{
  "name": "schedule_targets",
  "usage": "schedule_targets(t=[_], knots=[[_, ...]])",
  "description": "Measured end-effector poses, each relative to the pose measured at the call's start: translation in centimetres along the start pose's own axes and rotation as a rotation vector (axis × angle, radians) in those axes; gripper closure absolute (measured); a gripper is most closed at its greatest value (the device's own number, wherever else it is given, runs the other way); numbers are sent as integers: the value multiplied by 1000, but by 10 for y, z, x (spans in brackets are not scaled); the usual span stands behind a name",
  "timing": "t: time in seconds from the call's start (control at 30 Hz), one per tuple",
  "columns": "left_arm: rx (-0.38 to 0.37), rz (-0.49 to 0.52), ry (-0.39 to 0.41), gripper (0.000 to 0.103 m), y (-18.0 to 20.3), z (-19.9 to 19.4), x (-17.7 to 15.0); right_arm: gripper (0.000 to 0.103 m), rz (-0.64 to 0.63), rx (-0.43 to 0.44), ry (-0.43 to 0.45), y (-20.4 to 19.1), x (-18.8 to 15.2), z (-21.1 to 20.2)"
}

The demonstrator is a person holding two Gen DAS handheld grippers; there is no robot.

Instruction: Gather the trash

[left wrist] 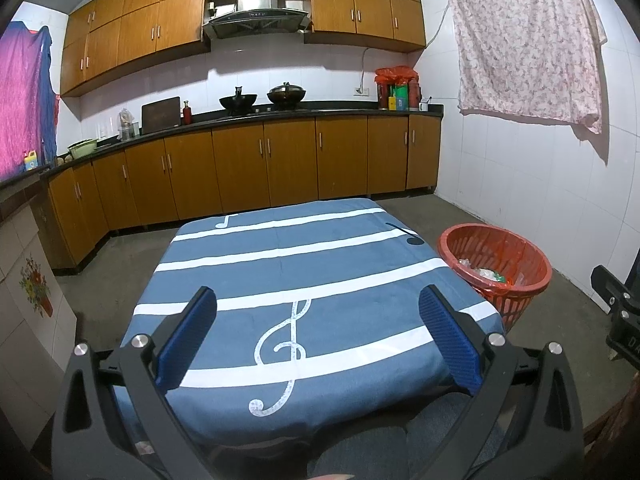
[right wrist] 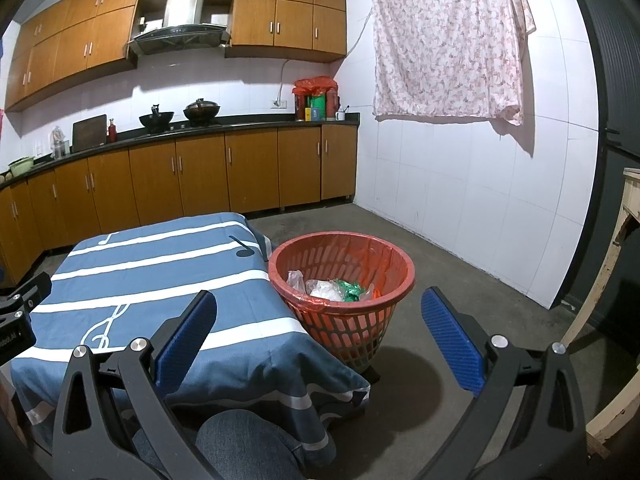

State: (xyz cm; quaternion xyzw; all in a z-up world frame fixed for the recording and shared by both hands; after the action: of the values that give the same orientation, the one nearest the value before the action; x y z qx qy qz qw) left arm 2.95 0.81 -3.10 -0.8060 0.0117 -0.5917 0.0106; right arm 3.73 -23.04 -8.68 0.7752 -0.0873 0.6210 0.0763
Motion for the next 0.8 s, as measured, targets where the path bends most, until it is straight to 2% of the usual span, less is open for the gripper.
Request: schedule_targets(t=[0.8], knots=[[0,-2,-2,4,1,-1,1,2,2,-1,-4,1,-3,0]])
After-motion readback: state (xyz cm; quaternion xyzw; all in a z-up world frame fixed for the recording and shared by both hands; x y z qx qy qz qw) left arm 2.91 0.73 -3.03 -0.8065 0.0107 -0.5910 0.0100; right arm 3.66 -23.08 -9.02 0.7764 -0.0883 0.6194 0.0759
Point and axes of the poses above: each gripper's, at about its wrist camera, not at the fingertips, and z roughly the way its jaws point, y to its right, x to its top, the point moved 6 cm from there along z, roughly the way its jaws point, and after that the axes turned 7 degrees about y, right-handed, at the moved point
